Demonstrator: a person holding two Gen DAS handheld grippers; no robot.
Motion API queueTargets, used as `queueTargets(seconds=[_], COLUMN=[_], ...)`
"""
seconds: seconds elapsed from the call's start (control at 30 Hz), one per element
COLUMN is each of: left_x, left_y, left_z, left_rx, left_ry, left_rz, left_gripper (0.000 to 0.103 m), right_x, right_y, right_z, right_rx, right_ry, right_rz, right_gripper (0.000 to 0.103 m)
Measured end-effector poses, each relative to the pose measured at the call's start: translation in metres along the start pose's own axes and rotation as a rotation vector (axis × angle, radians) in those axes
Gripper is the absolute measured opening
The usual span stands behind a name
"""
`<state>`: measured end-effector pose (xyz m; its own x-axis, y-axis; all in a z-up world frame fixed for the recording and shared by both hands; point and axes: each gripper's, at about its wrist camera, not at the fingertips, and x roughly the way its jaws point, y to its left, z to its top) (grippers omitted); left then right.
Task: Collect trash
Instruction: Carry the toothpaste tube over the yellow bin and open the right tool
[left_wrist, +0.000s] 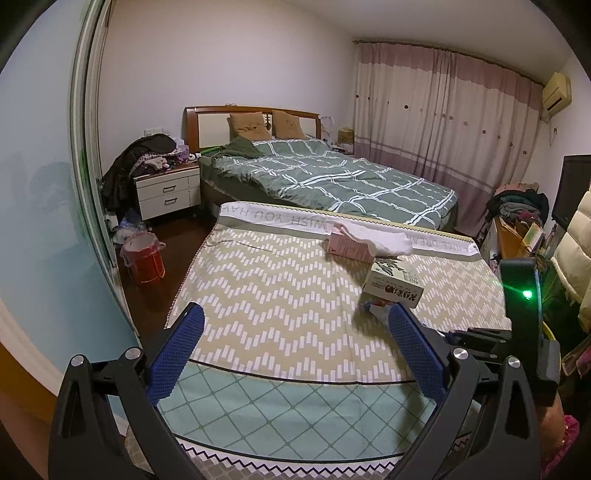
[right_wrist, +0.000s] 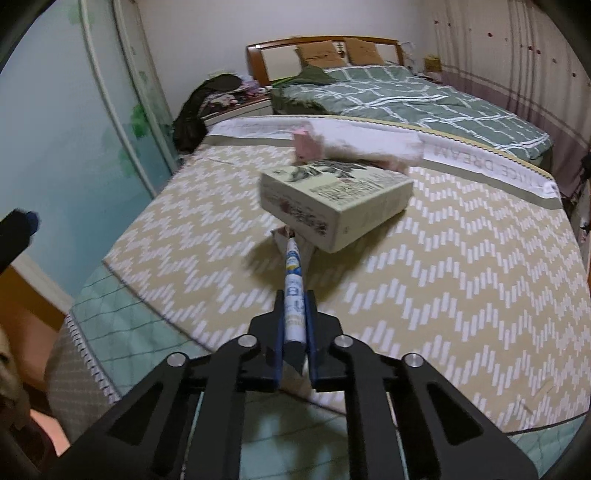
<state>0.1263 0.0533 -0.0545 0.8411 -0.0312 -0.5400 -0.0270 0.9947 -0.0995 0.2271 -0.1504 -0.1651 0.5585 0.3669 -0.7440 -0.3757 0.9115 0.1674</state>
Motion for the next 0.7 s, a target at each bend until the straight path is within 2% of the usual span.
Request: queueTargets(seconds=[0.17, 0.37, 0.57, 0.7], left_x=[-0.001, -0.001, 0.000, 0.008], left_y=[-0.002, -0.012, -0.028, -0.042], left_z=[-0.001, 0.000, 0.000, -0.001], left_rx=[0.005, 0.026, 0.056, 0.074], left_ry=[-0.002, 0.005, 0.015, 0.034], left_rz=[-0.002, -0.013, -0.038, -0.062], left_gripper=[0.098, 0.098, 0.098, 0.098], right_x=[-0.018, -0.047, -0.071, -0.089], right_y=[0.006, -0.001, -0.035, -0.080], right_z=[-0.005, -0.010, -0.019, -0.029], right_rx=[-0.008, 0.013, 0.088, 0.182], right_ry=[-0.027, -0.084, -0.138, -0.168], right_rz=[0.043, 0.052, -0.014, -0.091], right_gripper=[0.005, 0.004, 0.004, 0.004])
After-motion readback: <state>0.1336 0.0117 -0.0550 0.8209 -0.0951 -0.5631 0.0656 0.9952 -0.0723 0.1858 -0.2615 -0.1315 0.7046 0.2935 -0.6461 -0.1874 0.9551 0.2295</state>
